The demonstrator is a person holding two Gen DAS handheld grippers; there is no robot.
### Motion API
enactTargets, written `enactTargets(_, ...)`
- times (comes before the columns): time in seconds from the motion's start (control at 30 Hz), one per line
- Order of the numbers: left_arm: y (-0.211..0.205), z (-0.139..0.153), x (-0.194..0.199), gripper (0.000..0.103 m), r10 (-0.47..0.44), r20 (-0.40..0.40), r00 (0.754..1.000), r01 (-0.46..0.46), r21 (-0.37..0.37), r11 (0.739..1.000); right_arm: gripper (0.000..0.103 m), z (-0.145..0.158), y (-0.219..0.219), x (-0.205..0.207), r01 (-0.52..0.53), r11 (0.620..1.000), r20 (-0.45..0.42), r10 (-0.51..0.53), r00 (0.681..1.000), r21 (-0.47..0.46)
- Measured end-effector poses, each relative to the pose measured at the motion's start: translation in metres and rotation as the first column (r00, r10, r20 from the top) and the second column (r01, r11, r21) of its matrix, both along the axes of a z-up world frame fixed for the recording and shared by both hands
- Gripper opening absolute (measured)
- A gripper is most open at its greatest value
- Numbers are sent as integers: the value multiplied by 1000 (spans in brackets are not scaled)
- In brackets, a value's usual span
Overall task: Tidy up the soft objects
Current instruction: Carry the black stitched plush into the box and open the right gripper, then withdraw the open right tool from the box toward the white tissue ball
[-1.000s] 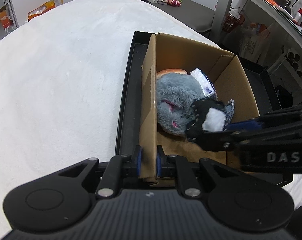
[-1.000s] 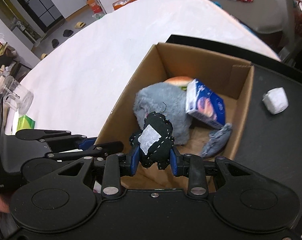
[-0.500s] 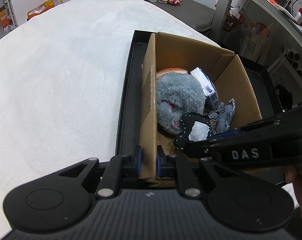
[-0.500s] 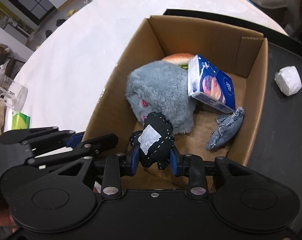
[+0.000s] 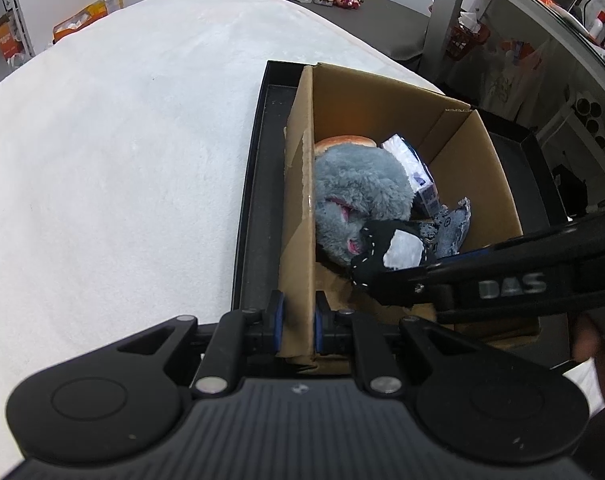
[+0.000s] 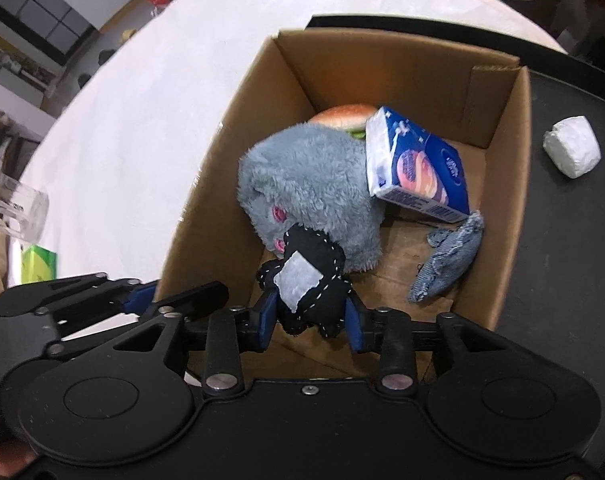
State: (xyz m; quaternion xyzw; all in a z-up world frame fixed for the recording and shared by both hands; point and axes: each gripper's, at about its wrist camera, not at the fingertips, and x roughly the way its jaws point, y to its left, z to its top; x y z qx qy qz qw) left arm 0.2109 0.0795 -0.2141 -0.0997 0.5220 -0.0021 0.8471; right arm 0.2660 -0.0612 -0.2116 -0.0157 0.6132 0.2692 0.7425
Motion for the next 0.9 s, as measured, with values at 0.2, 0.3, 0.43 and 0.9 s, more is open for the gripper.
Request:
enactTargets(0.2, -2, 1, 1, 13, -7, -13, 1000, 7, 17, 1000, 51, 19, -11, -8, 2, 1000, 51, -3, 999, 20)
enactTargets(0.3, -4, 2, 1, 13, -12, -16, 1000, 12, 30, 999, 55, 26, -23, -10, 14, 1000, 71, -16, 997, 28)
enactTargets(0.43, -7, 2, 1, 13, -14, -24, 1000, 15, 46, 999, 63, 38, -33, -9, 16, 998, 99, -22, 995, 55)
enactTargets(0.9, -12, 3, 4, 13, 1, -47, 999, 3, 89, 996, 69, 59, -81, -8, 84, 989, 153, -102, 983, 119)
